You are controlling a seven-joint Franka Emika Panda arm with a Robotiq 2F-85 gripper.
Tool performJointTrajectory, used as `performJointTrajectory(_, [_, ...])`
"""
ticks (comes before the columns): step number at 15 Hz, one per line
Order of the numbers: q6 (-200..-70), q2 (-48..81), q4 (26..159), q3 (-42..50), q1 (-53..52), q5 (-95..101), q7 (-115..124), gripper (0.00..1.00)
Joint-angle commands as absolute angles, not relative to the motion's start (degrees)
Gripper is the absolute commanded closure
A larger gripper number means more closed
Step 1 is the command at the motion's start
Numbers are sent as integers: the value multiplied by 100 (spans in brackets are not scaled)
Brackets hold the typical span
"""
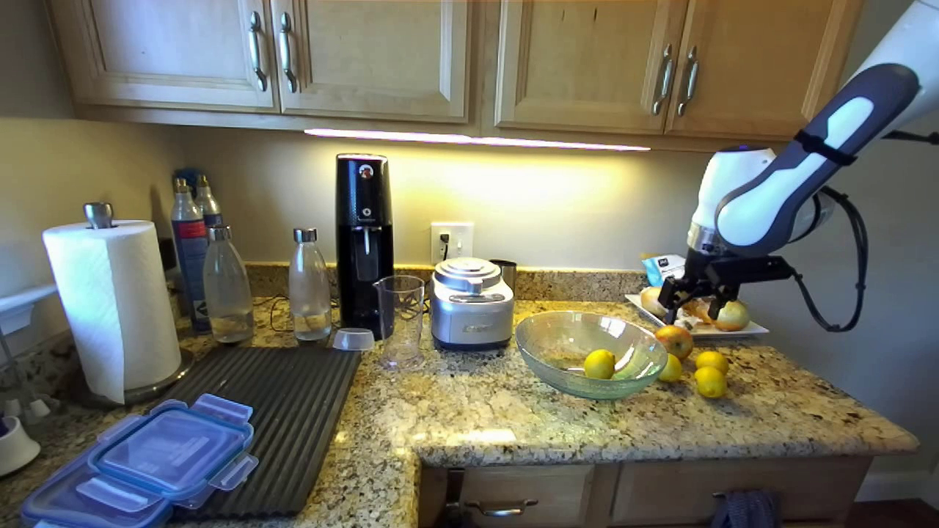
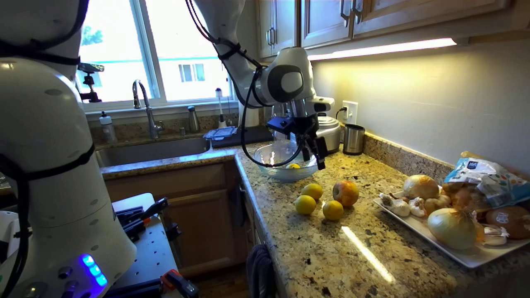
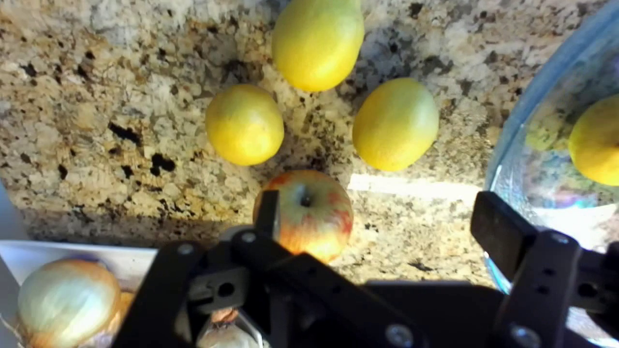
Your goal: Remove the lemons from the bowl
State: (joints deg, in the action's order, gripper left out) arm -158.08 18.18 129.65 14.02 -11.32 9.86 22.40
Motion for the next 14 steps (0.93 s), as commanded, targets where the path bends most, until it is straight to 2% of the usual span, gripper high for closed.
performJointTrajectory(1, [-15479, 1268, 13065, 1173, -1128, 1273, 2239, 0])
performJointTrajectory(14, [-15069, 2511, 11567, -548, -877, 996, -675, 0])
